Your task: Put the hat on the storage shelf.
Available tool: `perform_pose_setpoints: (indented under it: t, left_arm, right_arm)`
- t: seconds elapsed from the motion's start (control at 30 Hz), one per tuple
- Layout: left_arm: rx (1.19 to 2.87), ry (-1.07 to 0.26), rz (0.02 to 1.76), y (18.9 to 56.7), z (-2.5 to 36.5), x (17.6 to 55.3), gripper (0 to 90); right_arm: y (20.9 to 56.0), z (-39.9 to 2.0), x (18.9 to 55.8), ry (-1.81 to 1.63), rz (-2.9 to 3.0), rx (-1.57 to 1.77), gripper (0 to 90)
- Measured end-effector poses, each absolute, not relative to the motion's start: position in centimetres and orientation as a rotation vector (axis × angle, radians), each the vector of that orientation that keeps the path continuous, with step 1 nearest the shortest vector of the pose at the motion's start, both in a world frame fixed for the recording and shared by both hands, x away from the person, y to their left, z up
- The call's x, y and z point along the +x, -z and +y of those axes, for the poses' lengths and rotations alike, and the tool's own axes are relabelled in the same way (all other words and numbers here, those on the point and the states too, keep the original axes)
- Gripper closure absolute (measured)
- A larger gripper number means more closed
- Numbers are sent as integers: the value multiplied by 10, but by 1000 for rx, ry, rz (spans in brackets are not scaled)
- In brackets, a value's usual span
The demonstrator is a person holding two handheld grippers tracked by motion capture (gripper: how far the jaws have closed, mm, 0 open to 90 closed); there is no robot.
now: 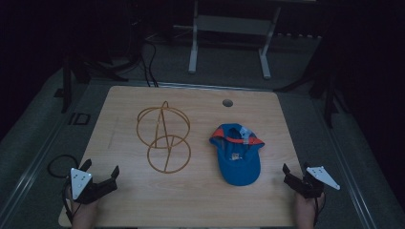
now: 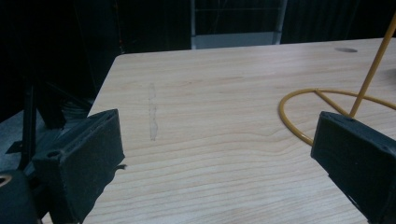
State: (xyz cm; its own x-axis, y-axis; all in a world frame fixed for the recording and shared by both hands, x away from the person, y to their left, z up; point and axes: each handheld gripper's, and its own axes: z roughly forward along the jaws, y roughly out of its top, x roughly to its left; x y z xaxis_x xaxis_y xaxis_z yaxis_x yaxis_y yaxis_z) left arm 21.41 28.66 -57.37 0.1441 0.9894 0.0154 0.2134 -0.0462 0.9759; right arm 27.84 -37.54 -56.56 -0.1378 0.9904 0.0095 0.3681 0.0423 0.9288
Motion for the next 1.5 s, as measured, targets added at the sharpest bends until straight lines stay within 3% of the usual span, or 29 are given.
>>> perform_pose_setpoints:
  t: [0.5,0.73,0.9,1.0,1.5]
  left_arm:
    - [1414,-987,1256,572,289,213,28]
    - [1379,-906,1212,570,288,213,28]
    - [1443,-934,1218,571,285,214,28]
    - [1467,-883,1243,571,285,216,29]
    - [1510,-836,1268,570,284,217,29]
  right_arm:
    - [565,-371,281,-1039,1675,1377,128]
    - [535,-366,289,-1090,1746,1360,129]
    - [510,-355,308,-1127,1833,1316,134]
    - [498,-346,321,-1108,1919,1258,134]
    - [482,-314,371,-1133,2085,1180,133]
